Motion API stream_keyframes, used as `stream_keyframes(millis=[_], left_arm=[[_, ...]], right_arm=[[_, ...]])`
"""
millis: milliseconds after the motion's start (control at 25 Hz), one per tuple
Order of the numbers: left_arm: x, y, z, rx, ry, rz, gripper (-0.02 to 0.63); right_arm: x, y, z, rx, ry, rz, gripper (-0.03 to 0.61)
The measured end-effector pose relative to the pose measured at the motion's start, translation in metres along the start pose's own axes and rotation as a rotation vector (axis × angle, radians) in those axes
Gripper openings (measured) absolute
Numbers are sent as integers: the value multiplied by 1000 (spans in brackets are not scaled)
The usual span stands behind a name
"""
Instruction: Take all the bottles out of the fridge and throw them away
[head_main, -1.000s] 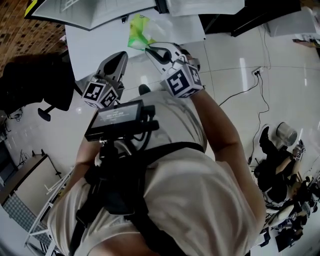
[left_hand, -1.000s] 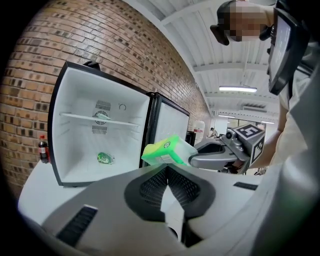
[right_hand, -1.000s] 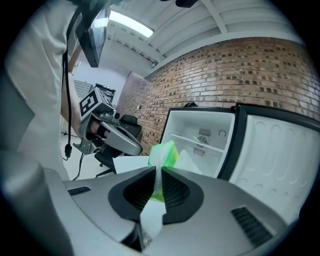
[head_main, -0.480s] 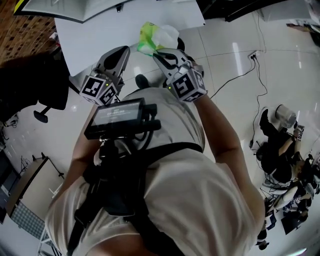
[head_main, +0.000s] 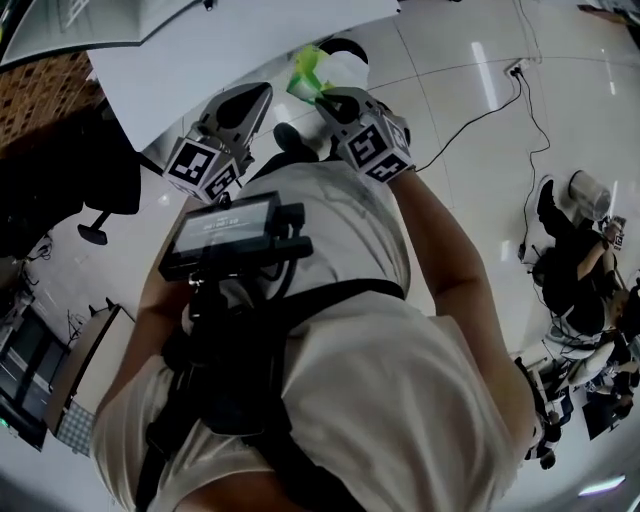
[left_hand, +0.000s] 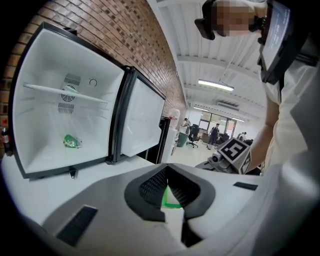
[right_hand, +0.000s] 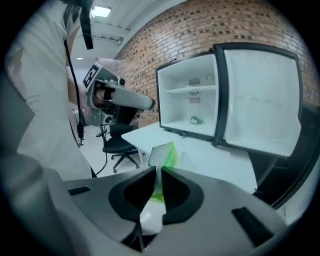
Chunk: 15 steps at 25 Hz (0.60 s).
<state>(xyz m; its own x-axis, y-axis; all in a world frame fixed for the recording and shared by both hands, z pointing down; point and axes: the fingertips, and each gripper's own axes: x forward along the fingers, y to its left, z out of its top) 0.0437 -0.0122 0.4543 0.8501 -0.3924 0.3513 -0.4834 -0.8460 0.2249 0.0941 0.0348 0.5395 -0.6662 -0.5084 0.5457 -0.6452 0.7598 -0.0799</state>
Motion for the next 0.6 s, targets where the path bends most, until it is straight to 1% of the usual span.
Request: stream_keyframes(millis=[240, 360, 480, 600], left_arm=[[39, 3, -29, -7, 77, -60, 3], [53, -4, -32, -1, 92, -89, 3], [59, -5, -39, -23, 113, -87, 3], [60, 5, -52, -65, 147, -54, 3]], right_arm=[[37, -20, -56, 110, 100, 40, 31], [53, -35, -86, 180, 150, 40, 31], [70, -50, -112, 216, 204, 26, 31], [85, -60, -135, 243, 259, 14, 31]])
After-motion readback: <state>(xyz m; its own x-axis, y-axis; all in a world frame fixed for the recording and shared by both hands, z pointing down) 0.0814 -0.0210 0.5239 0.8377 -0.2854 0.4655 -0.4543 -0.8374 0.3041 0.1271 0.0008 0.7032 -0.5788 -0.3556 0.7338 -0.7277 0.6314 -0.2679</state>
